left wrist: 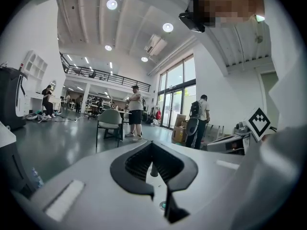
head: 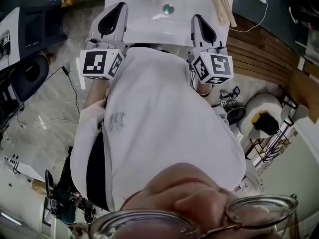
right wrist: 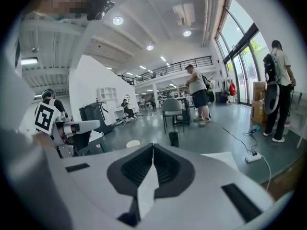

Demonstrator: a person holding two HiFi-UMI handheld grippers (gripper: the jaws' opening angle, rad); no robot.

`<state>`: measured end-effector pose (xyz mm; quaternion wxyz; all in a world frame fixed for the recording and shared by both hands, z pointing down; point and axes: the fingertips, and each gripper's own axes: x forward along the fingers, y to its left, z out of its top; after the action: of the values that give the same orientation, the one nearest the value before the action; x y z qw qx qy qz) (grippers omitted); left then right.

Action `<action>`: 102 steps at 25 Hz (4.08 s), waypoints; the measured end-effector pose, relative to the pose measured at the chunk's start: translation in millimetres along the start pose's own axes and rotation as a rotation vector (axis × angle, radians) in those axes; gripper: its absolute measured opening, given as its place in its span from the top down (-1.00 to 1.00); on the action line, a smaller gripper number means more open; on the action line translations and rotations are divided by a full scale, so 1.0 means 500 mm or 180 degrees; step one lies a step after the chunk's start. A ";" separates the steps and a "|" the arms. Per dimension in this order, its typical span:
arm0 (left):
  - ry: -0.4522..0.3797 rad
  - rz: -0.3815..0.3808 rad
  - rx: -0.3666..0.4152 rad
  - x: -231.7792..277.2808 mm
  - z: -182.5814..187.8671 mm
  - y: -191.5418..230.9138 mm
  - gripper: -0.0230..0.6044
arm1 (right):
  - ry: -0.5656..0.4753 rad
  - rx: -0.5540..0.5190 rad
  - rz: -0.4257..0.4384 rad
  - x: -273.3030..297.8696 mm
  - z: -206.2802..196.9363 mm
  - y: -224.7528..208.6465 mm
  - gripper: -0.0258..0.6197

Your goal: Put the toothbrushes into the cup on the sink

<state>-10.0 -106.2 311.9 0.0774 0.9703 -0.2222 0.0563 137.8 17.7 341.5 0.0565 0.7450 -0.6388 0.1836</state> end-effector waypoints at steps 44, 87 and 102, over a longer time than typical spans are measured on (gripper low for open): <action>0.0199 -0.0003 -0.0035 0.070 -0.007 0.028 0.90 | 0.1290 -0.0819 -0.0731 0.049 -0.045 -0.471 0.66; 0.0401 0.0419 -0.0170 0.167 -0.044 -0.033 0.90 | 0.2996 -0.0588 0.0311 0.226 -0.326 -0.628 0.78; 0.0299 0.0034 -0.0120 0.140 -0.029 -0.034 0.90 | 0.0421 0.0369 -0.0400 0.119 -0.031 -0.553 0.79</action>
<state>59.0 -118.0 334.0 0.1057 0.9637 -0.2246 0.0980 410.5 16.6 417.9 0.0668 0.7719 -0.5739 0.2651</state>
